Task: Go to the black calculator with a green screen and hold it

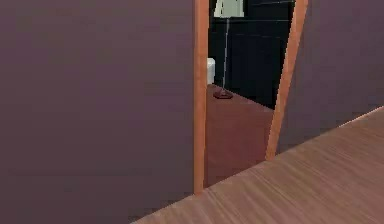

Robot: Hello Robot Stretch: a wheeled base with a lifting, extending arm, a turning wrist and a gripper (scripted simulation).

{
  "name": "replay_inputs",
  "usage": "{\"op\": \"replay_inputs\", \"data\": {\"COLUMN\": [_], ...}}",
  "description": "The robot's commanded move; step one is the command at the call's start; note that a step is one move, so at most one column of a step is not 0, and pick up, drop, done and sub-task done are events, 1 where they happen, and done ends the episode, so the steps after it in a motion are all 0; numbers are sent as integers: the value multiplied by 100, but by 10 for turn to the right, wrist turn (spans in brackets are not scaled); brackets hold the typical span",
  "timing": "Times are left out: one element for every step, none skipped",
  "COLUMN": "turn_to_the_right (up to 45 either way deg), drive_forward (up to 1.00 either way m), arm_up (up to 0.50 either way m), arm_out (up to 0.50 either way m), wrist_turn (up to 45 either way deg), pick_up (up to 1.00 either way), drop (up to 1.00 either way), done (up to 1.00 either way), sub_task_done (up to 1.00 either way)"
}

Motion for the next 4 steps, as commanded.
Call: {"op": "replay_inputs", "data": {"turn_to_the_right": [180,0,0,-240], "drive_forward": [0,100,25,0], "arm_up": [0,0,0,0], "arm_out": [0,0,0,0], "wrist_turn": [0,0,0,0], "pick_up": [0,0,0,0], "drop": [0,0,0,0], "done": [0,0,0,0], "sub_task_done": [0,0,0,0]}}
